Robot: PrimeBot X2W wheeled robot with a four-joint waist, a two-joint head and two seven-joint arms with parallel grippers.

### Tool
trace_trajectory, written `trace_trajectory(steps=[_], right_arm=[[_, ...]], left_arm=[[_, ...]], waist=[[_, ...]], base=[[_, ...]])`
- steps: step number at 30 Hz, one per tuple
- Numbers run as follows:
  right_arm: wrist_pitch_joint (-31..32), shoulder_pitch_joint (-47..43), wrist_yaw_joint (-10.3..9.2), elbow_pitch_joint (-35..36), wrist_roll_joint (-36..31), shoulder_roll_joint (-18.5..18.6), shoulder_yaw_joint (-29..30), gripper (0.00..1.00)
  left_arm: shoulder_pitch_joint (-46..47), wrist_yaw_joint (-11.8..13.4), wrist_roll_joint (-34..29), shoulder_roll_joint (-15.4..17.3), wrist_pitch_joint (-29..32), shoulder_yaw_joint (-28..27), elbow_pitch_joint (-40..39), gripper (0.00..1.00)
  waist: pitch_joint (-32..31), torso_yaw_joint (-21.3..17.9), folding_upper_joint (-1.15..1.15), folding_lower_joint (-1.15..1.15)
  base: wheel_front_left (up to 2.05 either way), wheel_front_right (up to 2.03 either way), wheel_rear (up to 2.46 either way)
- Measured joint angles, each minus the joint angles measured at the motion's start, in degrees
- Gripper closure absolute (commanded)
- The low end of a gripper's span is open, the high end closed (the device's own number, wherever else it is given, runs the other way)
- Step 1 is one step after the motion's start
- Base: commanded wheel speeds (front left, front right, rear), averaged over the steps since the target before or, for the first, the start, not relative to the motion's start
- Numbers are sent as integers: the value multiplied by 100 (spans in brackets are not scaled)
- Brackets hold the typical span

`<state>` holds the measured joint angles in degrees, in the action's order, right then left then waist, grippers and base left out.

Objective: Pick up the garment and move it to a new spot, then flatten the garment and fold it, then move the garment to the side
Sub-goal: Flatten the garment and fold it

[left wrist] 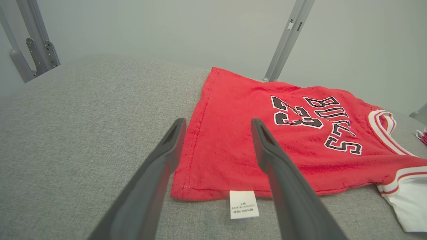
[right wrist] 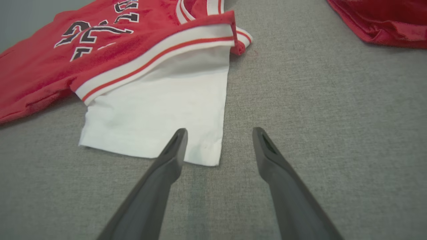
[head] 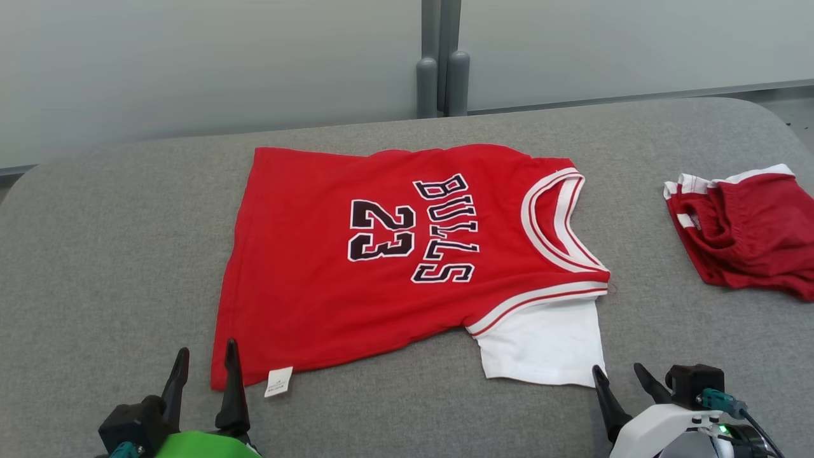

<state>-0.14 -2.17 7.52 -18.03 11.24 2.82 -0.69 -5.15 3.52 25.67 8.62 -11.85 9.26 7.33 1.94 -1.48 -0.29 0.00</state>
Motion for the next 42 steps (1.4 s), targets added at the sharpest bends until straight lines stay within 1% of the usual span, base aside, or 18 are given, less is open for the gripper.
trace_trajectory(steps=[4,9,13,15,16,17,18,21,24,27,30,33,36,39,42], right_arm=[[-91,257,0,-469,91,2,-14,0],[-187,546,0,-1102,211,-2,-218,0],[-187,712,1,-1467,261,3,-216,0],[-224,830,1,-1666,387,10,-264,1],[-256,860,1,-1723,461,10,-299,41],[-277,892,1,-1774,491,22,-335,58],[-292,929,-4,-1823,510,27,-370,69],[-389,1005,-4,-1919,559,23,-450,100],[-504,1046,-3,-1949,589,0,-480,100],[-625,1054,-3,-1869,523,-7,-356,100],[-708,1053,-3,-1559,426,-4,-175,100],[-699,958,-3,-1090,256,-5,88,100],[-514,698,-3,-542,130,-5,332,100],[-202,350,-3,-38,81,-5,528,100],[40,-35,-3,289,9,-4,700,100]], left_arm=[[82,-5,0,10,-1,22,48,0],[120,-8,12,21,-11,36,113,0],[124,-7,43,44,-34,27,138,0],[124,-7,49,77,-37,15,137,0],[124,-7,52,85,-38,12,137,0],[124,-5,53,89,-40,12,137,0],[124,-4,58,93,-40,11,136,0],[121,0,60,107,-40,13,136,0],[111,2,82,107,-40,23,140,0],[101,3,103,105,-37,38,147,0],[63,11,135,104,-33,51,165,0],[4,11,165,89,-32,71,182,0],[-52,12,205,73,-1,98,201,0],[-98,12,285,53,23,102,215,0],[-163,9,390,22,108,96,292,0]], waist=[[69,74,0,0],[131,209,0,0],[140,273,0,0],[129,303,0,0],[124,308,0,0],[120,309,0,0],[116,309,0,0],[97,302,0,0],[72,276,0,0],[37,237,0,0],[-5,189,0,0],[-54,136,0,0],[-94,79,0,0],[-114,34,0,0],[-114,20,0,0]], base=[[0,0,0],[0,0,0],[0,0,0],[0,0,0],[0,0,0],[0,0,0],[0,0,0],[0,0,0],[0,0,0],[0,0,0],[0,0,0],[0,0,0],[0,0,0],[0,0,0],[0,0,0]])
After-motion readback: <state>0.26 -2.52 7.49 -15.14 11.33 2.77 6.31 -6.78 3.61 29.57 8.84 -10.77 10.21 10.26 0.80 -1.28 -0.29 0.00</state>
